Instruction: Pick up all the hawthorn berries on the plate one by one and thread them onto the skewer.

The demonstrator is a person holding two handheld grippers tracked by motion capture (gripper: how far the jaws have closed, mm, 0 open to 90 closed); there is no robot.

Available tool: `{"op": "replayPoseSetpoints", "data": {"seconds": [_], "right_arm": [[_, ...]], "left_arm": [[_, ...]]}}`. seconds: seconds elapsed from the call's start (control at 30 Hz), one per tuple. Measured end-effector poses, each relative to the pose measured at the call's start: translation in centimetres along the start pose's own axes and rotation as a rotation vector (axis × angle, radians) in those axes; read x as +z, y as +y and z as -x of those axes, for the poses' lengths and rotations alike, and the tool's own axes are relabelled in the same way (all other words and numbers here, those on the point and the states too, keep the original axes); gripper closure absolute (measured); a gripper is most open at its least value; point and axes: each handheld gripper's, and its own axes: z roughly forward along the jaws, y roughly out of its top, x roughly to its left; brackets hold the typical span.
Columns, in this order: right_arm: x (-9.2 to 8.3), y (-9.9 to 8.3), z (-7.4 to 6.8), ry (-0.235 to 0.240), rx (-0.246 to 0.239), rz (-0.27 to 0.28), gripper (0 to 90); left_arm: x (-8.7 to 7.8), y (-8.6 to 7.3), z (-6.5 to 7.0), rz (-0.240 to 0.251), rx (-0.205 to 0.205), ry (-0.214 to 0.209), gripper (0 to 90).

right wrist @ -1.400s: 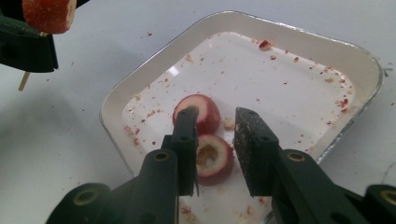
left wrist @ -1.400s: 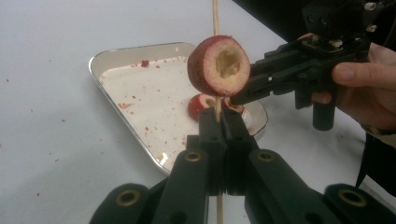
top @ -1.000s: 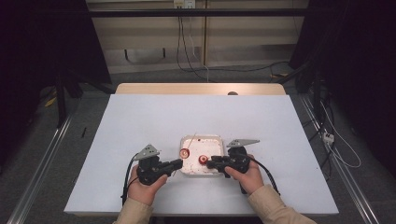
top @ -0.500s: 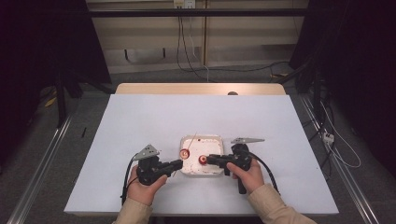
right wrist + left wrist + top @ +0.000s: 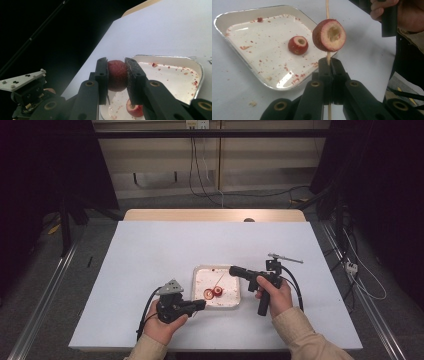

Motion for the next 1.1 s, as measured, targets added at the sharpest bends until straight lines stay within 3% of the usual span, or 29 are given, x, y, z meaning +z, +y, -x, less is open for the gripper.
{"op": "replayPoseSetpoints", "data": {"seconds": [0.27, 1.1], "right_arm": [[0.15, -0.17, -0.34, 0.021, 0.004, -0.003, 74.1], [0.25, -0.13, -0.37, 0.034, 0.031, 0.019, 74.1]], "left_arm": [[0.59, -0.12, 0.17, -0.026, 0.008, -0.009, 88.8], [0.63, -0.11, 0.34, -0.006, 0.001, -0.015, 88.9]]}}
